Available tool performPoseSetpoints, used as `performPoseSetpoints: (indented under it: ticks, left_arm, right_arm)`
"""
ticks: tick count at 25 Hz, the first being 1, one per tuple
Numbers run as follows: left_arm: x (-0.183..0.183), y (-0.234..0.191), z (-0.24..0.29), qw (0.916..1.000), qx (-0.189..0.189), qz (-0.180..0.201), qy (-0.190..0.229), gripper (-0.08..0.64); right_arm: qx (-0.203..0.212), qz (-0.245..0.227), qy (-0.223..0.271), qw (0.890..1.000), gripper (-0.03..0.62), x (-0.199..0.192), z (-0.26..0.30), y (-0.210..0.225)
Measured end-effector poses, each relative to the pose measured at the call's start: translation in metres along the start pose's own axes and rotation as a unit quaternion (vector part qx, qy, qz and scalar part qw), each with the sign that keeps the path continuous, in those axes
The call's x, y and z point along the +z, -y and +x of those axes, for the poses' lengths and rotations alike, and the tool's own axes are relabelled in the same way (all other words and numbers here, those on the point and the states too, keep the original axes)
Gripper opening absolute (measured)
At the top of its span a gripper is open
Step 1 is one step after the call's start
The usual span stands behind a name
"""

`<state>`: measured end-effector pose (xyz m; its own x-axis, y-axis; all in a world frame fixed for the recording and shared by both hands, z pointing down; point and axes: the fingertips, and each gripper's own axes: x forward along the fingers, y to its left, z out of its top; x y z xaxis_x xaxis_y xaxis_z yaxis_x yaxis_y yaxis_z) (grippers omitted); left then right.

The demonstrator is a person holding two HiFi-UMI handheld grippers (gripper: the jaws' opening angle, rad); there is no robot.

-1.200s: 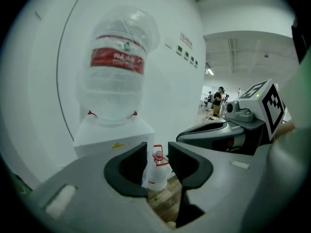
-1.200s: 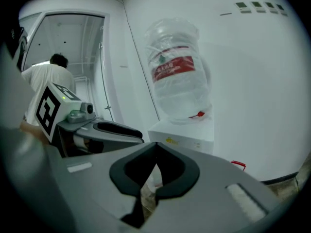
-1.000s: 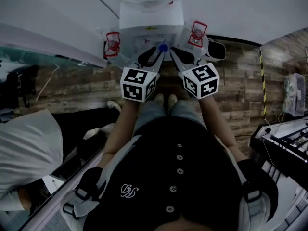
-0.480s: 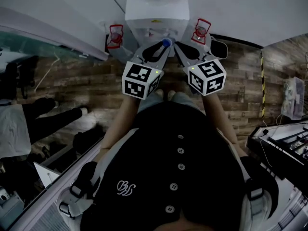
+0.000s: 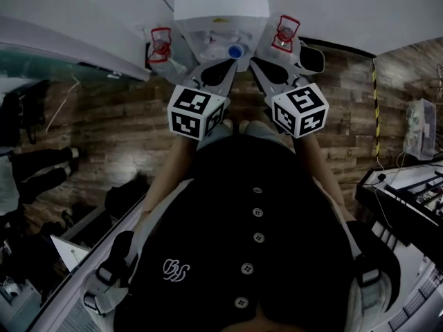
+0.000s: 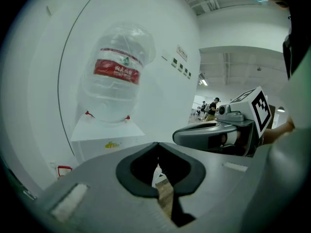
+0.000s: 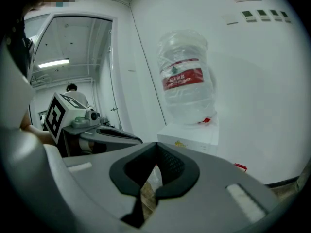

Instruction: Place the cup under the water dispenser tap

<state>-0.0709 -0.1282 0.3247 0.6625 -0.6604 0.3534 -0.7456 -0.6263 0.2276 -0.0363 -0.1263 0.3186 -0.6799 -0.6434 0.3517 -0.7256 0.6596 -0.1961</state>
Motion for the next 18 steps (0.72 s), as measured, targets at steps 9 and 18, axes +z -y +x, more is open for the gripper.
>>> performPoseSetpoints:
  ticks: [9, 18]
  left_arm:
    - [-0.017, -0.006, -0.003, 0.9993, -0.023, -0.018, -0.023, 0.002]
    - [-0.031, 0.012, 0.005, 0.9966, -0.051, -0.014, -0.063, 0.002]
  right_arm:
    - [-0.006, 0.013, -0.013, 1.0, -0.005, -0.009, -0.001, -0.001]
    - [-0.01, 0.011, -0.026, 1.0, -0.005, -0.018, -0.003, 0.001]
